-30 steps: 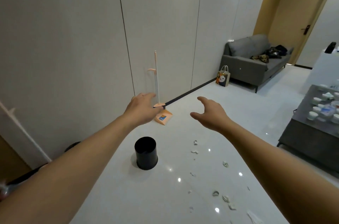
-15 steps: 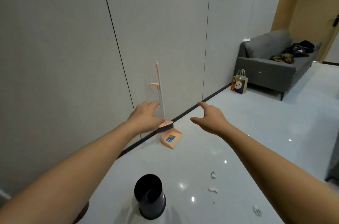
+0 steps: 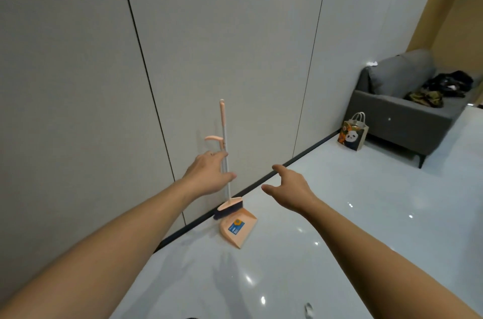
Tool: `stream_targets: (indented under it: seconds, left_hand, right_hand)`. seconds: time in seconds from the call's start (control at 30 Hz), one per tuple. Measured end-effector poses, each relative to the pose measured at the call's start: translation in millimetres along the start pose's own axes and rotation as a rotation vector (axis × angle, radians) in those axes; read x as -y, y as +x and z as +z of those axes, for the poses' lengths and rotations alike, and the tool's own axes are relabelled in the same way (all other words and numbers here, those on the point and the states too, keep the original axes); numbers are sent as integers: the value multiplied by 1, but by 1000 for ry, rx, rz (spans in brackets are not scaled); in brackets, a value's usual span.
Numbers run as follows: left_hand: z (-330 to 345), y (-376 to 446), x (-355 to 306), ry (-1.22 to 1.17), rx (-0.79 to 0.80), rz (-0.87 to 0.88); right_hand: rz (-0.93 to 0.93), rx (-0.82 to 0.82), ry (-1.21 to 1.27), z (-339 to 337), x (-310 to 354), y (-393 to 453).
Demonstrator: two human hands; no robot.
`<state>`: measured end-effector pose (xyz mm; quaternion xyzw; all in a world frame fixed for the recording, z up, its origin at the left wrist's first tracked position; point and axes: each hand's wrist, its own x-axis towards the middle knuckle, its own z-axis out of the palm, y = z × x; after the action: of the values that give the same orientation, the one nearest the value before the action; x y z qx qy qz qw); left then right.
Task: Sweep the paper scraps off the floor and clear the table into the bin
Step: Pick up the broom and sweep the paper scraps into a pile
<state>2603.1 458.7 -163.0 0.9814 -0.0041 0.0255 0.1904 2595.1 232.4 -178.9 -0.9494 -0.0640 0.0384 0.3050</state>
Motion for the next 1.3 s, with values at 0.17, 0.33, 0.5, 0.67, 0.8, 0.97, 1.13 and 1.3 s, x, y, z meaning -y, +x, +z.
stream_targets:
  seconds: [0.17,0.33,0.5,0.67,0.8,0.97,1.13,1.3]
  left_hand:
    - [8,107,33,8,80,-27]
    - [19,199,59,-21,63,-72]
    - [47,283,86,-31,28,-122]
    - [71,368,119,-5,53,-239]
    - [94,417,139,4,130,-351]
    - [125,464,158,20,175,-418]
    - [159,519,186,98,236,-313]
    - [200,557,208,198,383,-193]
  right_hand:
    - [49,44,-9,12,7,101]
    - [82,99,30,32,4,191]
    - [38,202,54,71,5,295]
    - [23,316,64,105,-3,412]
    - [88,457,125,130,-18,480]
    - [255,557,316,169,-38,539]
    - [680,585,749,205,-50,582]
    - [983,549,1018,239,-46,622]
